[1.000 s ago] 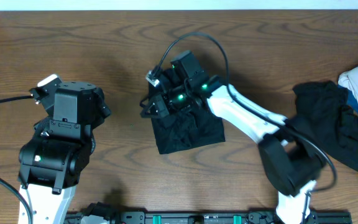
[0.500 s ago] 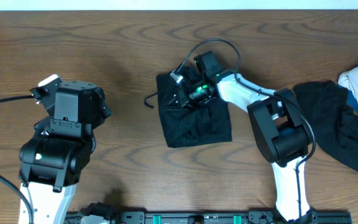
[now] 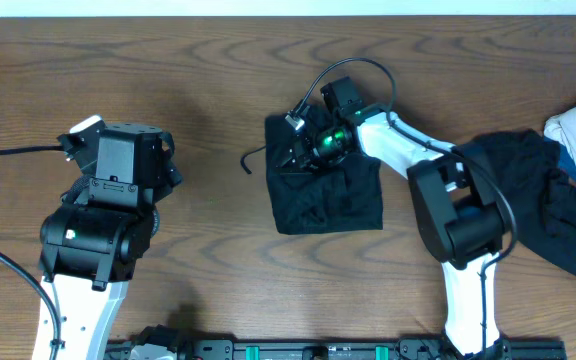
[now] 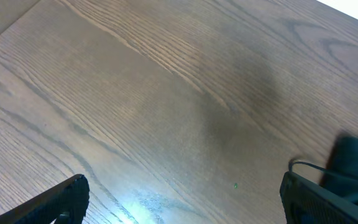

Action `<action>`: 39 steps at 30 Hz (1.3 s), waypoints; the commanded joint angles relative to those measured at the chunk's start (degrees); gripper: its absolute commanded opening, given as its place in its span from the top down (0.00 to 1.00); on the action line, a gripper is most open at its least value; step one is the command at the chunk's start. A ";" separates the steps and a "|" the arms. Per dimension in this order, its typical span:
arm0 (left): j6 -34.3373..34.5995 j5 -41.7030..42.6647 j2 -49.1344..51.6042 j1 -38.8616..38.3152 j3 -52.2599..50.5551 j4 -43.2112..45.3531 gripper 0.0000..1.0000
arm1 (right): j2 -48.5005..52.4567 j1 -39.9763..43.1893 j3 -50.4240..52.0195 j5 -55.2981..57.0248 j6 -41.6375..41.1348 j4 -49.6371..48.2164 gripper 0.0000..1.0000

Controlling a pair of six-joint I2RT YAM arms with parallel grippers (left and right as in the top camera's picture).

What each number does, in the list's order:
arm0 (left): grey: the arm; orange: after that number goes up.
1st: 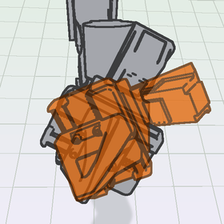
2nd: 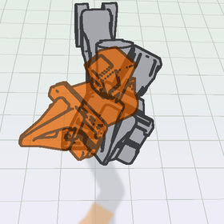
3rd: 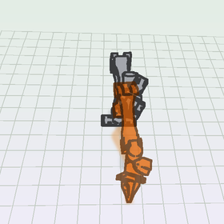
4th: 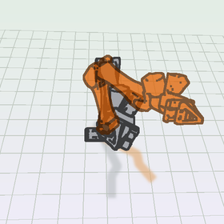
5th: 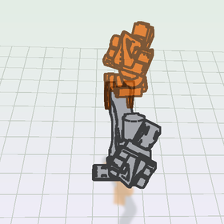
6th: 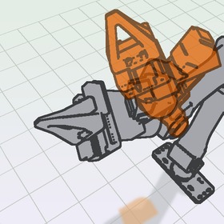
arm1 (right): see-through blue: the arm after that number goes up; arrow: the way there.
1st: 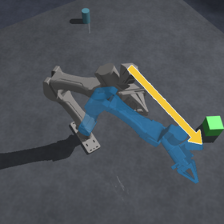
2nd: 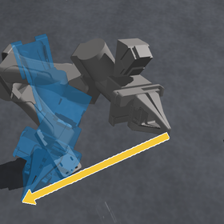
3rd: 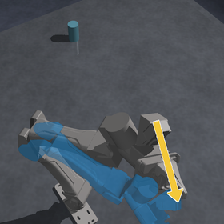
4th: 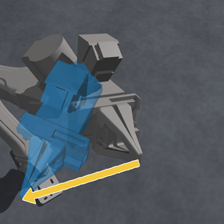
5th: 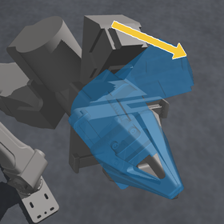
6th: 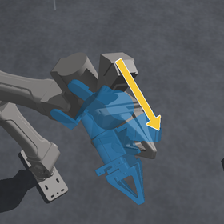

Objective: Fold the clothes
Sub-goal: 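Press and smooth the folded trousers with the right gripper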

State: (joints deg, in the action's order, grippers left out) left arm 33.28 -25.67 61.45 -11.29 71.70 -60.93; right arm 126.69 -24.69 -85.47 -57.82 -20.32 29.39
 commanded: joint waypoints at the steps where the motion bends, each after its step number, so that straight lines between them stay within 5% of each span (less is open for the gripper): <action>1: 0.94 -0.52 0.28 0.28 -0.22 -0.13 0.02 | -7.15 2.89 -0.59 7.04 1.07 1.68 0.83; 12: 0.94 -0.52 0.28 0.28 -0.22 -0.15 0.02 | -14.69 2.93 0.46 12.46 3.30 13.86 0.81; 29: 0.94 -0.52 0.28 0.28 -0.22 -0.20 0.02 | -8.15 3.13 17.14 10.29 -3.34 7.17 0.79; 39: 0.92 -0.52 0.28 0.31 -0.22 -0.39 0.02 | -13.14 4.00 12.11 6.12 -2.34 8.02 0.86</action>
State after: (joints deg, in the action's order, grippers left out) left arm 33.28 -25.67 61.54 -11.29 71.70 -61.10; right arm 115.79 -21.10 -71.96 -54.89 -22.13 36.29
